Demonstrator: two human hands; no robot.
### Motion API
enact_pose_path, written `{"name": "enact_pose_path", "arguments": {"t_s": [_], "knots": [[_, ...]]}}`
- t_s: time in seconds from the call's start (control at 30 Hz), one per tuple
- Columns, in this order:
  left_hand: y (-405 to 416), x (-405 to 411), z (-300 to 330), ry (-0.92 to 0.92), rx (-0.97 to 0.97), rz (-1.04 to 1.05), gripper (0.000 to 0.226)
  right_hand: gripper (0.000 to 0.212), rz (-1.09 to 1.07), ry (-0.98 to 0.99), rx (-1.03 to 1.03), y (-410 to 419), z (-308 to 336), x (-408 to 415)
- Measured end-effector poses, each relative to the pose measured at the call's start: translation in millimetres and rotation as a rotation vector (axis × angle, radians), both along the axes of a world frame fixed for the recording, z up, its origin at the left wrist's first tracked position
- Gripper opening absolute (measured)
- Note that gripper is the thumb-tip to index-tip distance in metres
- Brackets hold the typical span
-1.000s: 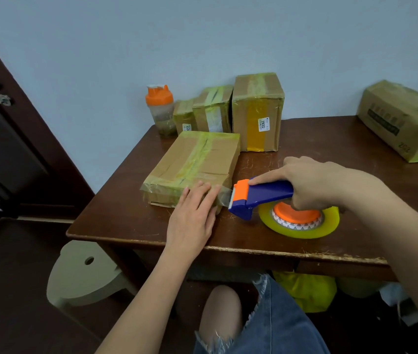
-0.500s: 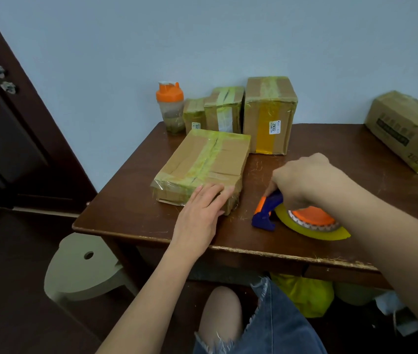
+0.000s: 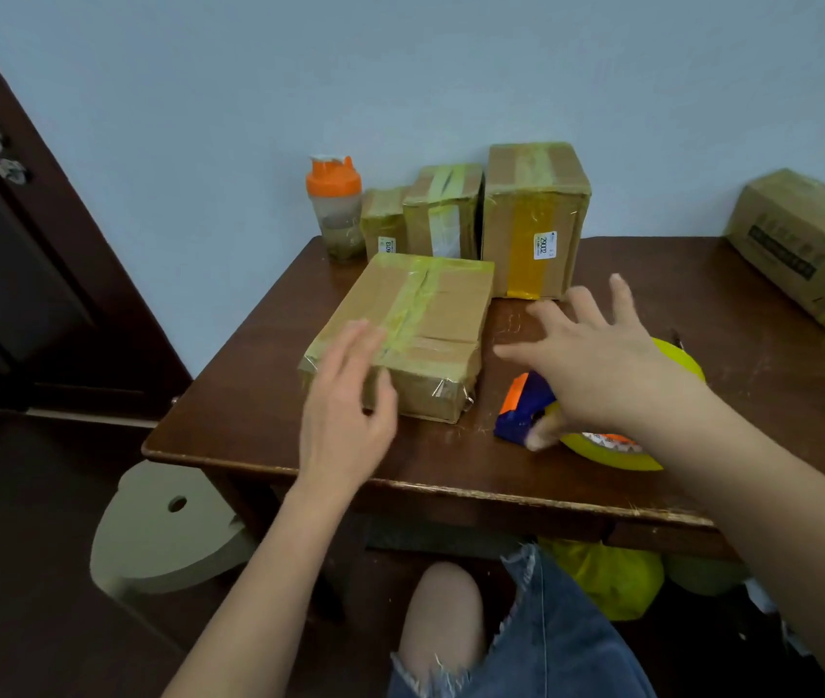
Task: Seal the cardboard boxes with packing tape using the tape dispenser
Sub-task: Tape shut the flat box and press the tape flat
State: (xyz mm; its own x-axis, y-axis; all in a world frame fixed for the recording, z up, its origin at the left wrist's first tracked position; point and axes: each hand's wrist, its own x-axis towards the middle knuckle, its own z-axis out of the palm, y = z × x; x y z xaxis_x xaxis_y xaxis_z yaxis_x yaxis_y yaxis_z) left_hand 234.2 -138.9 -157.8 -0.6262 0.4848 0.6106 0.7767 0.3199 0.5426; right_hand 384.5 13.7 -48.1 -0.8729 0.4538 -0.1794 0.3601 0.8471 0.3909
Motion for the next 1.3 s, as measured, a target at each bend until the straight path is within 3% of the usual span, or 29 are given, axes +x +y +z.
{"name": "enact_pose_path", "arguments": {"t_s": [0.1, 0.2, 0.3, 0.37, 0.47, 0.53, 0.63, 0.8, 0.9, 1.1, 1.3], "knots": [[-9, -23, 14, -0.159, 0.019, 0.224, 0.042, 0.044, 0.001, 0.465, -0.303, -20, -11, -8], [-14, -42, 18, -0.469, 0.02, 0.27, 0.044, 0.017, -0.173, 0.616, -0.614, -35, -36, -23], [-18, -50, 12, -0.662, 0.078, 0.151, 0.04, 0.019, -0.373, 0.684, -0.85, -41, -60, -31], [-22, -47, 8, -0.679, 0.072, 0.125, 0.037, 0.031, -0.514, 0.877, -1.003, -45, -75, -36], [-27, -41, 5, -0.666, 0.081, 0.227, 0.037, 0.037, -0.657, 1.176, -1.197, -48, -93, -45], [-33, -38, 7, -0.643, 0.108, 0.364, 0.04, 0.03, -0.716, 1.222, -1.286, -48, -98, -52], [-48, -31, 7, -0.611, 0.123, 0.504, 0.039, 0.03, -0.734, 1.198, -1.342, -46, -101, -59], [-66, -29, 0, -0.621, 0.13, 0.489, 0.039, 0.039, -0.763, 1.181, -1.429, -48, -102, -67], [-69, -29, -2, -0.596, 0.102, 0.502, 0.038, 0.043, -0.725, 1.212, -1.35, -49, -108, -71], [-64, -21, 0, -0.492, 0.038, 0.588, 0.037, 0.029, -0.623, 1.2, -1.123, -56, -118, -80], [-64, -20, -3, -0.499, 0.06, 0.6, 0.037, 0.006, -0.58, 1.17, -1.07, -55, -123, -79]]}}
